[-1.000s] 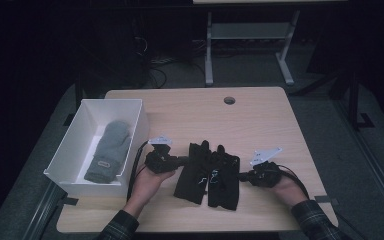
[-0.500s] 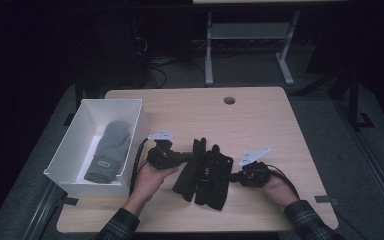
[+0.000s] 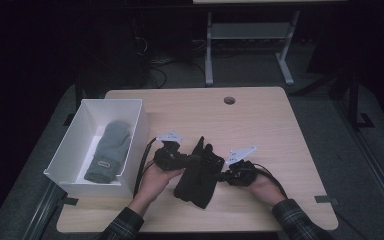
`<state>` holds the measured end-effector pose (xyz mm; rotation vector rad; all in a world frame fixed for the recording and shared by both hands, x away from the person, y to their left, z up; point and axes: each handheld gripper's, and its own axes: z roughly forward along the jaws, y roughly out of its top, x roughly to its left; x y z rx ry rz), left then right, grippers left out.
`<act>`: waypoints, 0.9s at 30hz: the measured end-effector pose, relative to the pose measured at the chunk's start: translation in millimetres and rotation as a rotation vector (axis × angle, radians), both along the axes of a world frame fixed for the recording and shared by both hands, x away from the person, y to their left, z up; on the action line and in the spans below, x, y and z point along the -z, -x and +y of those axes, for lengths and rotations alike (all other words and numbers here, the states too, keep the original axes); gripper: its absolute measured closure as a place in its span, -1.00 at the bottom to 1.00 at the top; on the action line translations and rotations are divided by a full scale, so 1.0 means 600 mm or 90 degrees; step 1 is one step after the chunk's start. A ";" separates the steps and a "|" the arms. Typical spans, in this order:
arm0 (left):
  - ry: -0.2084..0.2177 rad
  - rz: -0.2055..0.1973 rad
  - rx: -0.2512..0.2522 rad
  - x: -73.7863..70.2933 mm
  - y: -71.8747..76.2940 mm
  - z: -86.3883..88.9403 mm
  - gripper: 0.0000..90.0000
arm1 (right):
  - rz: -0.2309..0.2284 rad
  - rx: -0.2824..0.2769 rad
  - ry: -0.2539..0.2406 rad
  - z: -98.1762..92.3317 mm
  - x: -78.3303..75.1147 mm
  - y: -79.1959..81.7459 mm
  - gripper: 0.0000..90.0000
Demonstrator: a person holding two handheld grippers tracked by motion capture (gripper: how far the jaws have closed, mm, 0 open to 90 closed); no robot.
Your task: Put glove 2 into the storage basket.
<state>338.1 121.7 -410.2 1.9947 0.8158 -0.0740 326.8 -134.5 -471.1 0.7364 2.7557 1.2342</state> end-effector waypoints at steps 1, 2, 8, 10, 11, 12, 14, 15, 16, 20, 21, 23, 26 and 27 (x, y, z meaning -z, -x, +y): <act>-0.002 0.001 0.001 0.001 0.001 -0.001 0.94 | -0.005 -0.002 0.002 0.003 0.000 -0.001 1.00; -0.004 0.001 0.002 0.002 0.001 -0.003 0.94 | -0.001 -0.002 -0.001 0.007 0.000 -0.001 1.00; -0.026 0.008 0.017 0.013 0.006 -0.015 0.94 | -0.006 -0.009 -0.001 0.023 0.001 -0.001 1.00; -0.032 0.009 0.023 0.018 0.008 -0.022 0.94 | -0.008 -0.012 0.002 0.024 0.001 -0.001 1.00; -0.039 0.008 0.029 0.019 0.009 -0.025 0.94 | -0.007 -0.011 0.002 0.024 0.001 -0.001 1.00; -0.043 0.007 0.033 0.020 0.010 -0.028 0.94 | -0.005 -0.010 0.001 0.024 0.001 0.000 1.00; -0.055 0.003 0.041 0.023 0.012 -0.033 0.94 | 0.001 -0.007 -0.003 0.025 0.001 0.001 1.00; -0.055 0.004 0.044 0.024 0.013 -0.035 0.94 | -0.006 -0.010 0.001 0.024 0.002 0.000 1.00; -0.060 0.003 0.047 0.026 0.013 -0.037 0.94 | -0.005 -0.010 0.001 0.024 0.002 0.000 1.00; -0.057 0.009 0.055 0.036 0.014 -0.043 0.91 | -0.005 -0.012 0.001 0.025 0.003 0.000 1.00; -0.046 0.014 0.059 0.039 0.014 -0.044 0.90 | 0.001 -0.010 -0.003 0.025 0.002 0.001 1.00; -0.039 0.015 0.064 0.040 0.015 -0.045 0.85 | -0.002 -0.011 0.003 0.023 0.002 0.000 0.98; -0.041 0.010 0.066 0.039 0.021 -0.047 0.90 | -0.004 -0.001 0.006 0.009 -0.003 -0.002 0.87; -0.045 0.010 0.070 0.039 0.022 -0.048 0.93 | -0.003 0.009 0.004 0.001 -0.006 -0.003 0.81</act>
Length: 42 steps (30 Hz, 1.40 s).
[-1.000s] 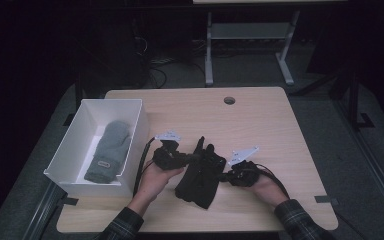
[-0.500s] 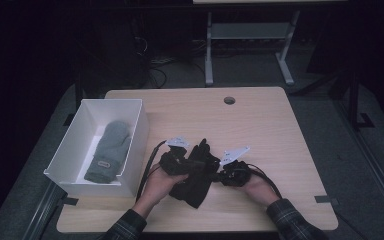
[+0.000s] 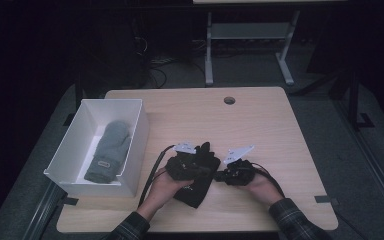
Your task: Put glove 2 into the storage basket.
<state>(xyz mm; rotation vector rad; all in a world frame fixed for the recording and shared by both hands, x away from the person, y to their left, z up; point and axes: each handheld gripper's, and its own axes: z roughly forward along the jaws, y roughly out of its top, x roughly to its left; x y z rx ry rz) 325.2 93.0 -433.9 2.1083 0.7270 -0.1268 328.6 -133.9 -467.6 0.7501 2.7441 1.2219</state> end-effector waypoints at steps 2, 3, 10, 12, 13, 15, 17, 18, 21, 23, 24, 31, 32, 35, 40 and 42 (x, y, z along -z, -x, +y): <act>-0.010 0.002 0.006 0.004 0.003 -0.004 0.96 | 0.002 0.022 -0.006 -0.018 -0.004 -0.006 0.69; -0.016 0.004 0.007 0.007 0.005 -0.008 0.97 | 0.001 0.037 -0.009 -0.027 -0.005 -0.008 0.59; -0.077 -0.001 0.022 0.032 0.014 -0.028 0.99 | -0.038 0.138 -0.007 -0.080 -0.006 -0.024 0.02; -0.091 -0.005 0.025 0.034 0.017 -0.030 0.99 | -0.042 0.158 -0.002 -0.090 -0.003 -0.029 -0.10; -0.098 -0.010 0.028 0.034 0.018 -0.030 0.99 | -0.042 0.167 0.002 -0.092 0.000 -0.031 -0.15; -0.108 -0.015 0.032 0.033 0.021 -0.029 0.99 | -0.042 0.181 0.010 -0.097 0.005 -0.034 -0.22; -0.126 -0.023 0.042 0.032 0.022 -0.025 0.99 | -0.040 0.191 0.017 -0.099 0.009 -0.038 -0.27; -0.127 -0.022 0.040 0.032 0.024 -0.023 0.99 | -0.039 0.197 0.019 -0.100 0.010 -0.039 -0.29; -0.143 -0.028 0.044 0.030 0.028 -0.013 0.99 | -0.048 0.213 0.024 -0.102 0.012 -0.041 -0.36; -0.154 -0.035 0.044 0.028 0.032 -0.004 0.99 | -0.050 0.218 0.027 -0.104 0.013 -0.042 -0.41; -0.160 -0.038 0.046 0.027 0.033 0.001 0.99 | -0.050 0.223 0.030 -0.103 0.014 -0.041 -0.42; -0.174 -0.041 0.041 0.024 0.037 0.028 0.99 | -0.061 0.226 0.040 -0.104 0.020 -0.044 -0.49; -0.184 -0.045 0.050 0.023 0.037 0.031 0.99 | -0.061 0.226 0.039 -0.105 0.020 -0.044 -0.51; -0.193 -0.055 0.047 0.021 0.041 0.035 0.99 | -0.061 0.224 0.038 -0.106 0.022 -0.044 -0.56; -0.197 -0.059 0.062 0.017 0.045 0.037 0.82 | -0.061 0.213 0.037 -0.106 0.023 -0.045 -0.66; -0.201 -0.065 0.079 0.013 0.046 0.035 0.69 | -0.059 0.212 0.038 -0.105 0.023 -0.044 -0.67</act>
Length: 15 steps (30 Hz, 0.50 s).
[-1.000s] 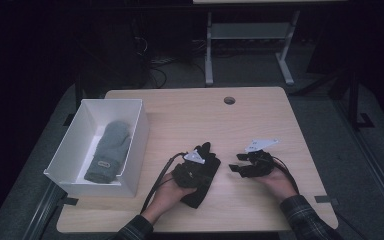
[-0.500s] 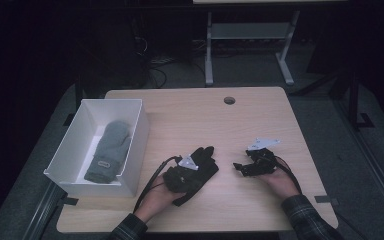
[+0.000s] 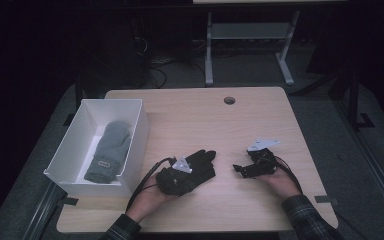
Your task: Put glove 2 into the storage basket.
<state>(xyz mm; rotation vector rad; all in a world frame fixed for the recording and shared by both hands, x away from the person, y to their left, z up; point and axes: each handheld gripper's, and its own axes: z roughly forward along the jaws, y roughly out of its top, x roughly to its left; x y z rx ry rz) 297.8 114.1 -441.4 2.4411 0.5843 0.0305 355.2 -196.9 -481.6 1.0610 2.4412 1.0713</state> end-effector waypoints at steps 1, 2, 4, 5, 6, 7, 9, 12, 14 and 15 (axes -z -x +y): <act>0.006 -0.001 -0.002 -0.001 0.001 -0.002 0.58 | 0.001 -0.001 0.000 0.000 0.000 0.000 -0.68; 0.005 -0.004 0.006 -0.004 0.001 -0.002 0.48 | 0.001 -0.001 0.001 0.000 0.000 0.000 -0.69; 0.007 -0.006 0.014 -0.010 0.000 -0.002 0.27 | 0.001 -0.002 0.001 0.000 0.000 0.000 -0.69; 0.009 -0.011 0.014 -0.015 -0.001 -0.002 0.17 | 0.001 -0.001 0.001 0.000 0.000 0.000 -0.69; 0.017 -0.013 0.009 -0.019 -0.003 -0.001 0.08 | 0.001 -0.001 0.001 0.000 0.000 0.000 -0.69; 0.028 -0.013 0.004 -0.023 -0.005 0.000 -0.02 | 0.001 -0.001 0.001 0.000 0.000 0.000 -0.69; 0.025 -0.023 0.004 -0.031 -0.013 0.003 -0.15 | 0.001 -0.001 0.001 0.000 0.000 0.000 -0.69; 0.019 -0.048 -0.002 -0.036 -0.025 0.005 -0.35 | 0.001 0.000 0.000 0.001 0.000 0.000 -0.69; 0.020 -0.051 0.000 -0.034 -0.036 0.006 -0.44 | 0.000 0.000 0.000 0.001 0.000 0.000 -0.69; 0.026 -0.054 -0.001 -0.031 -0.041 0.006 -0.50 | 0.001 0.001 0.000 0.001 0.000 0.000 -0.69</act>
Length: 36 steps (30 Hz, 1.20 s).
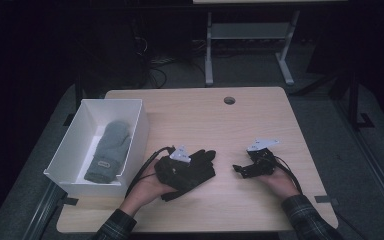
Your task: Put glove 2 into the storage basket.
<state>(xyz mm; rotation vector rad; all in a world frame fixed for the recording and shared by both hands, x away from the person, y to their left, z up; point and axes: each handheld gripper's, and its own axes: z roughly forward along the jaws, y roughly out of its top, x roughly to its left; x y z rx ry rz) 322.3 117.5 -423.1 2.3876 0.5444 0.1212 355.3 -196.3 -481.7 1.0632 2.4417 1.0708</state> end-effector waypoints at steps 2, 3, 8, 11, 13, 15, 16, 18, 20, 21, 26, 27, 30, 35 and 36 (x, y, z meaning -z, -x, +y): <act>-0.006 -0.009 -0.001 0.005 -0.011 0.001 -0.58 | -0.001 0.000 0.000 0.000 0.000 0.000 -0.69; -0.007 -0.014 -0.004 0.007 -0.015 0.001 -0.60 | 0.000 0.001 0.000 0.000 0.000 0.000 -0.69; -0.034 -0.014 -0.019 0.023 -0.030 0.003 -0.63 | -0.001 0.000 0.000 0.000 0.000 0.000 -0.69; -0.045 -0.008 -0.028 0.032 -0.033 0.005 -0.63 | -0.001 0.000 0.000 0.000 0.000 0.000 -0.69; -0.052 -0.005 -0.035 0.037 -0.036 0.006 -0.69 | -0.001 0.001 0.000 0.000 0.000 0.000 -0.69; -0.046 -0.001 -0.039 0.039 -0.038 0.008 -0.69 | -0.001 0.001 0.000 0.000 0.000 0.000 -0.69; -0.046 0.001 -0.039 0.040 -0.039 0.009 -0.69 | -0.002 0.001 0.000 0.000 0.000 0.000 -0.69; -0.046 0.003 -0.040 0.043 -0.039 0.009 -0.69 | -0.003 0.000 0.001 0.000 0.000 -0.001 -0.69; -0.051 0.000 -0.036 0.045 -0.039 0.009 -0.69 | -0.002 0.001 0.000 0.000 0.000 0.000 -0.69; -0.051 0.006 -0.037 0.046 -0.039 0.008 -0.69 | -0.003 0.000 0.001 0.000 0.000 0.000 -0.69; -0.048 0.010 -0.039 0.051 -0.039 0.009 -0.68 | -0.002 0.001 0.001 0.000 0.000 0.000 -0.69; -0.049 0.010 -0.037 0.052 -0.039 0.009 -0.68 | -0.002 0.001 0.000 0.000 0.000 0.000 -0.69; -0.047 0.013 -0.037 0.054 -0.039 0.010 -0.67 | -0.004 -0.001 0.001 0.000 0.000 -0.001 -0.69; -0.044 0.015 -0.024 0.053 -0.037 0.010 -0.49 | -0.004 -0.001 0.001 0.000 0.000 -0.001 -0.69; -0.033 0.017 -0.022 0.053 -0.034 0.009 -0.41 | -0.004 -0.001 0.001 0.000 0.000 -0.001 -0.69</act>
